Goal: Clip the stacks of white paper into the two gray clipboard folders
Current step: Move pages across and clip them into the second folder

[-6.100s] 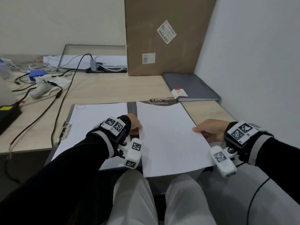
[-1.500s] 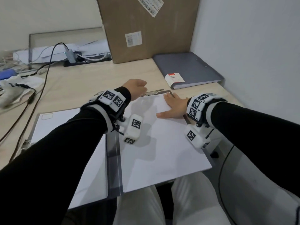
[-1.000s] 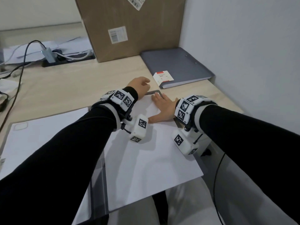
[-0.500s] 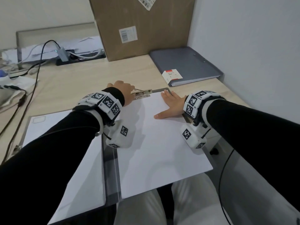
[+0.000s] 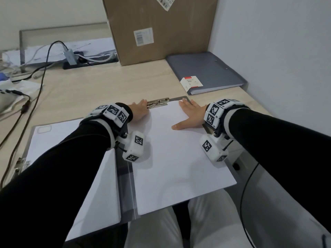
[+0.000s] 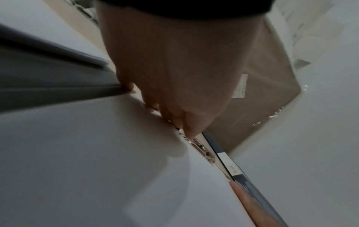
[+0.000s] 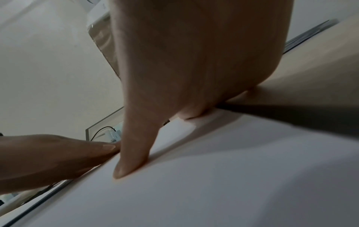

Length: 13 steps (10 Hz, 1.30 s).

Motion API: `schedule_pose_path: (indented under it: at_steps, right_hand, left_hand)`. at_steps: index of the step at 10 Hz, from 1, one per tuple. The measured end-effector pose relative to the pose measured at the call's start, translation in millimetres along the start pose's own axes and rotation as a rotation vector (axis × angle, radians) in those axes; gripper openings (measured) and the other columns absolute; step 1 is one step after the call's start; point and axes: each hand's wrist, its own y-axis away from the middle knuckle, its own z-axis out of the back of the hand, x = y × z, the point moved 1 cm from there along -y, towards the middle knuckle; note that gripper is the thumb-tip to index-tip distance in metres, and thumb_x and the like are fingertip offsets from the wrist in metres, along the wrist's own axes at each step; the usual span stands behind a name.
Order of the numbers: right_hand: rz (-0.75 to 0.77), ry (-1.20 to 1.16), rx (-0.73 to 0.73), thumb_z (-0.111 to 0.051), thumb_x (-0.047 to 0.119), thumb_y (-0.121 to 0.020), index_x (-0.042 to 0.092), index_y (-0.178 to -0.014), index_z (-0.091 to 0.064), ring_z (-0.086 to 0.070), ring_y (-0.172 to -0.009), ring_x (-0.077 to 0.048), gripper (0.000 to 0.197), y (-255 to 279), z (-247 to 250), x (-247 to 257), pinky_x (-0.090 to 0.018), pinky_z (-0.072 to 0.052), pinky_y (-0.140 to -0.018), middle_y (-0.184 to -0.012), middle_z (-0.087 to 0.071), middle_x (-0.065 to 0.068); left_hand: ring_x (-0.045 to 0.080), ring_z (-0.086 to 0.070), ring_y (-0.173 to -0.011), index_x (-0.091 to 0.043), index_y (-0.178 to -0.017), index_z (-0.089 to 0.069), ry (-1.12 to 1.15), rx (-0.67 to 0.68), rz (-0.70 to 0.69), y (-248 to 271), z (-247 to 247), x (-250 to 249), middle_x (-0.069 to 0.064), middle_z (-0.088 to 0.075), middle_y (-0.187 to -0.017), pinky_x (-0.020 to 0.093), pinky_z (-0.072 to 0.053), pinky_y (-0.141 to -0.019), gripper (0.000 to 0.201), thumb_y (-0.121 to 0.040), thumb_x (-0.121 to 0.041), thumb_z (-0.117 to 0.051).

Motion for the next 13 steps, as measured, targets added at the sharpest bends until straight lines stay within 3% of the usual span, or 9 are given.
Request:
schedule_pose_path:
  at_steps: [2,4,5,6,7,10,11,12,13]
  right_hand:
    - [0.007,-0.044,0.045,-0.039,0.066,-0.086,0.010,-0.152,-0.004,-0.002,-0.149,-0.022,0.093,20,23,3,-0.039,-0.005,-0.120,-0.162,0.003,-0.003]
    - [-0.038,0.035,0.018,-0.042,0.063,-0.088,0.016,-0.153,-0.001,-0.006,-0.149,-0.021,0.090,31,24,1,-0.037,-0.006,-0.119,-0.161,0.004,0.001]
    - [-0.042,0.053,0.024,-0.044,0.062,-0.088,0.018,-0.153,0.004,-0.001,-0.149,-0.024,0.092,30,21,1,-0.042,-0.005,-0.120,-0.161,0.009,0.002]
    - [-0.045,0.083,0.035,-0.042,0.059,-0.090,0.014,-0.152,0.005,-0.002,-0.149,-0.023,0.090,30,24,4,-0.040,-0.007,-0.118,-0.161,0.008,0.000]
    - [-0.043,0.128,0.027,-0.040,0.061,-0.089,0.015,-0.152,0.005,-0.003,-0.149,-0.022,0.090,27,26,2,-0.040,-0.007,-0.118,-0.161,0.008,0.001]
    - [-0.009,0.014,0.023,-0.045,0.058,-0.090,0.017,-0.152,0.005,0.003,-0.149,-0.025,0.090,18,19,-4,-0.044,-0.003,-0.119,-0.161,0.010,0.002]
    - [-0.018,0.005,0.011,-0.044,0.058,-0.089,0.016,-0.153,-0.003,-0.003,-0.149,-0.024,0.087,19,20,-5,-0.041,-0.007,-0.120,-0.161,0.002,0.002]
    - [-0.039,-0.070,-0.051,-0.045,0.056,-0.090,0.027,-0.106,-0.049,-0.040,-0.118,-0.017,0.034,17,26,-7,-0.026,-0.034,-0.096,-0.113,-0.050,0.016]
    - [-0.040,-0.185,-0.179,-0.053,0.046,-0.089,0.012,-0.119,-0.053,-0.052,-0.118,-0.028,0.045,28,36,-8,-0.034,-0.041,-0.099,-0.119,-0.058,-0.005]
  left_hand:
    - [0.026,-0.019,-0.147,-0.022,-0.152,-0.005,0.208,-0.054,-0.056,9,7,6,0.011,-0.015,-0.159,0.031,-0.017,-0.118,0.061,-0.101,-0.019,-0.037]
    - [0.028,0.011,-0.149,-0.012,-0.153,-0.004,0.014,-0.146,0.069,3,11,-6,0.004,0.011,-0.160,0.044,-0.003,-0.122,0.055,-0.102,-0.027,-0.021]
    - [0.023,0.005,-0.149,-0.013,-0.151,-0.014,-0.084,-0.174,0.077,1,10,-5,-0.004,0.001,-0.161,0.053,-0.013,-0.118,0.052,-0.102,-0.028,-0.021]
    - [0.026,-0.008,-0.147,-0.007,-0.144,-0.033,-0.266,-0.118,0.076,-6,1,-6,0.011,-0.017,-0.157,0.047,-0.014,-0.118,0.044,-0.101,-0.014,-0.024]
    - [0.029,-0.017,-0.145,-0.001,-0.144,-0.031,-0.292,-0.076,0.057,-6,-2,-9,0.016,-0.022,-0.154,0.039,-0.018,-0.116,0.044,-0.103,-0.015,-0.024]
    - [0.032,-0.029,-0.141,0.000,-0.146,-0.026,0.113,-0.094,0.107,-4,1,-1,0.020,-0.027,-0.153,0.036,-0.022,-0.114,0.050,-0.105,-0.025,-0.014]
    - [0.029,-0.031,-0.142,-0.003,-0.146,-0.031,0.252,-0.069,0.115,-9,2,9,0.015,-0.030,-0.154,0.033,-0.021,-0.115,0.059,-0.102,-0.041,-0.021]
    - [0.025,-0.026,-0.144,-0.007,-0.149,-0.026,0.322,-0.094,0.049,-9,4,20,0.009,-0.025,-0.157,0.030,-0.019,-0.117,0.057,-0.101,-0.038,-0.029]
    - [0.022,-0.025,-0.145,-0.013,-0.149,-0.027,0.348,-0.161,0.004,6,8,24,0.006,-0.025,-0.157,0.028,-0.019,-0.117,0.055,-0.099,-0.031,-0.040]
